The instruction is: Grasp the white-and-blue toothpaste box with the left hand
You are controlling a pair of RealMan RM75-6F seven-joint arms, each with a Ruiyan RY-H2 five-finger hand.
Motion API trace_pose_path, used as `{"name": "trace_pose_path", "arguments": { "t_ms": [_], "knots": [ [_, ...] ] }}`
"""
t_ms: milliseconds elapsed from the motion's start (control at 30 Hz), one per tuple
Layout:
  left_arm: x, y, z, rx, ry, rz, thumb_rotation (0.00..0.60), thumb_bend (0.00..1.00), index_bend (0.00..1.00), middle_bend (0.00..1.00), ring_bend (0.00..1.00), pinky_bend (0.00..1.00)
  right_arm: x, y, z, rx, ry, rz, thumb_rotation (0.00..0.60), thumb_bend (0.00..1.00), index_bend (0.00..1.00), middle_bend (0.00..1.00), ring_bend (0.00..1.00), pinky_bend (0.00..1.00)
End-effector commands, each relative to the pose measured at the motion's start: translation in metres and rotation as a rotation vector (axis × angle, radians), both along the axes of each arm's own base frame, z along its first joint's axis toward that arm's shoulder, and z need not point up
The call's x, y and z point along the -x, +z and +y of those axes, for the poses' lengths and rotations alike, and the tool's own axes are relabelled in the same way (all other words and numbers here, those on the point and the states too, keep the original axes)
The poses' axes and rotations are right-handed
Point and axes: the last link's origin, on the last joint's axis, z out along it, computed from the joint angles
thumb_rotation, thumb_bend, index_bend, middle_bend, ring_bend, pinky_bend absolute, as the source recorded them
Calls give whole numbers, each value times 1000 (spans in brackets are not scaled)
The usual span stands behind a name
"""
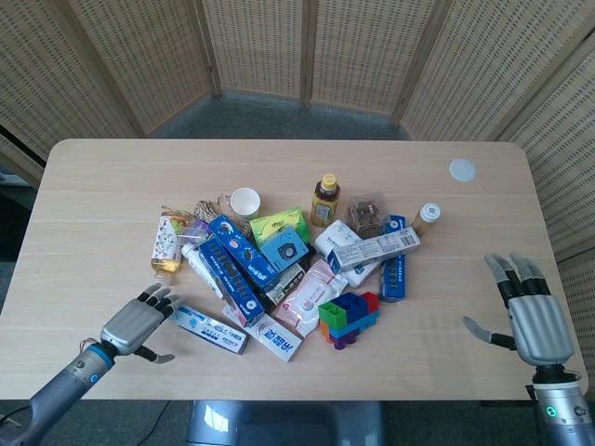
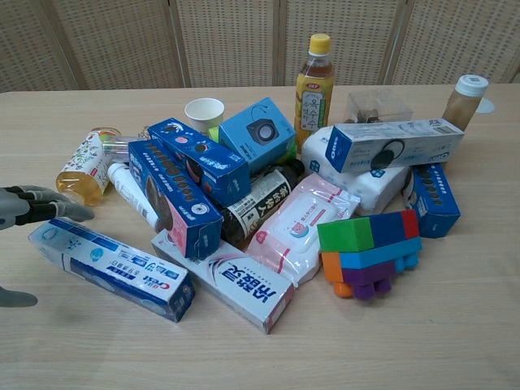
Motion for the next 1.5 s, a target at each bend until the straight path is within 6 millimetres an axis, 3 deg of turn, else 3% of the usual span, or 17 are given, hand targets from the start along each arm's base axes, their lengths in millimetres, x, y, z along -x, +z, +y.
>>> {"name": "trace_pose_path", "arguments": {
  "t_ms": [33,367,500,600,733,967,1300,1500],
  "knots": [
    [-1,-4,1,3,-16,6,322,169,39,98,41,0,-1,0,0,0,5,-3,0,196,0,114,0,0],
    [-8,-28,11,31,-36,32,352,171,0,62,36,0,4,9,7,28,-11,-8,0,195,0,114,0,0],
    [-8,-38,15,45,-34,47,484,173,4,83,59,0,5,12,10,38,-17,-13,0,196,0,122,0,0],
    [-10,-46,16,43,-36,51,595,178,63,141,138,0,5,13,11,41,-14,-18,0,195,0,128,0,0],
    [-14,-54,16,21,-61,47,600,216,255,288,296,31,2,13,10,44,-1,-24,0,196,0,128,0,0],
    [-14,-53,17,-47,-62,5,600,349,564,523,539,326,2,11,9,38,1,-30,0,196,0,138,0,0],
    [-12,-43,19,-123,-52,-57,600,357,737,700,713,532,0,11,7,44,6,-45,0,197,0,144,0,0],
    [-26,-9,29,-227,-75,-155,600,363,755,719,728,548,0,9,7,36,7,-43,0,195,0,147,0,0]
  ]
}}
